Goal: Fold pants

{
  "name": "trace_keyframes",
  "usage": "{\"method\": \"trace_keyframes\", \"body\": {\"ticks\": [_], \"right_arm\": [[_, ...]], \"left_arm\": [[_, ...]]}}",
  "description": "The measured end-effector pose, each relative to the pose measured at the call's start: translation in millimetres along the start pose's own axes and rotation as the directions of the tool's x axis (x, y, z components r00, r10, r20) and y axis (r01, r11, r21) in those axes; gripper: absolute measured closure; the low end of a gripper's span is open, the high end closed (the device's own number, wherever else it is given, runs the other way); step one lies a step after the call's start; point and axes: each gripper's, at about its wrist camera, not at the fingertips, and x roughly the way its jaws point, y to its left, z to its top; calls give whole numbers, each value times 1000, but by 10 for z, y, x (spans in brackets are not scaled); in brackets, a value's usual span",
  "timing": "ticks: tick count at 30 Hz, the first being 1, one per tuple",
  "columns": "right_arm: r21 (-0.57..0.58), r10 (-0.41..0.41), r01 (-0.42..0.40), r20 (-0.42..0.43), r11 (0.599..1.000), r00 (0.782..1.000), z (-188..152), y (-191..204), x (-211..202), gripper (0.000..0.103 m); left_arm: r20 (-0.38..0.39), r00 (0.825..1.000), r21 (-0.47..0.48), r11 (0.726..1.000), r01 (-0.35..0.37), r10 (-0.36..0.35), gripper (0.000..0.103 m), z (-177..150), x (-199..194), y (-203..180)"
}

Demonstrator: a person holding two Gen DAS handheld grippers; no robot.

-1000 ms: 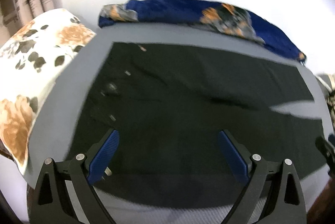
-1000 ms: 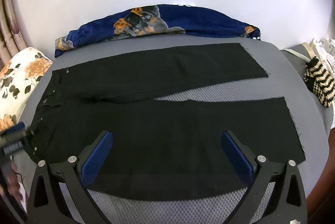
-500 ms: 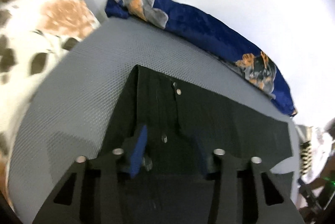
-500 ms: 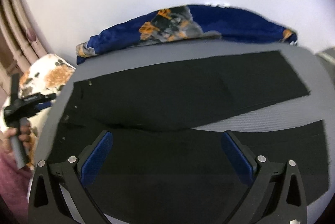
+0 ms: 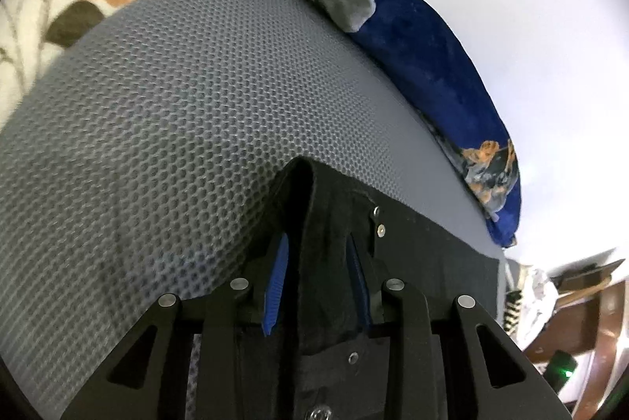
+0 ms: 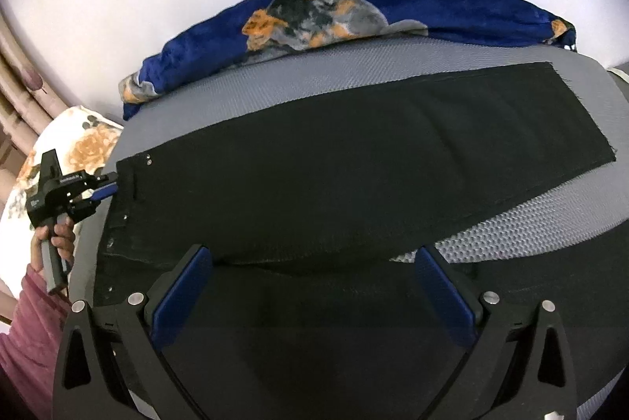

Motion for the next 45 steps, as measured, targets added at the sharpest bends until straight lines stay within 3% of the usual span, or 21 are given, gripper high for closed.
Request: {"method": "trace_keyframes", "body": {"ticks": [14,20,22,23,25,30,36,39,45], "right_arm": [[-27,-1,0,-43,1000,999,217,96,364,0],[-75,12,-15,-37,997,999,440,94,542,0],[-108,14,-18,-39,994,999,517,100,611,0],[-139,14,-21,-45,990,999,584,103,670,0],[-191,26,-36,-58,981,998,682,107,745,0],[-377,68,-111,-125,920,990,1065,125,924,0],[-583,81,-200,-224,787,971,1473,172,1124,0],[-649,87,-273,-303,710,949,1645,213,1271,2],[-707,78,-404,-446,580,892,1767,293,1552,16]], "left_arm": [[-53,984,4,986,168,-168,72,293,361,-59],[-26,990,27,990,139,-138,72,324,461,-158],[-5,994,44,993,114,-113,81,295,481,-234],[8,996,62,994,90,-91,93,278,481,-287],[27,995,84,992,95,-97,94,234,422,-360],[84,981,176,972,157,-174,95,72,87,-644],[114,944,323,910,261,-310,95,-215,-386,-856],[117,932,365,888,280,-342,95,-290,-529,-875],[129,915,372,874,313,-382,95,-346,-689,-836]]}}
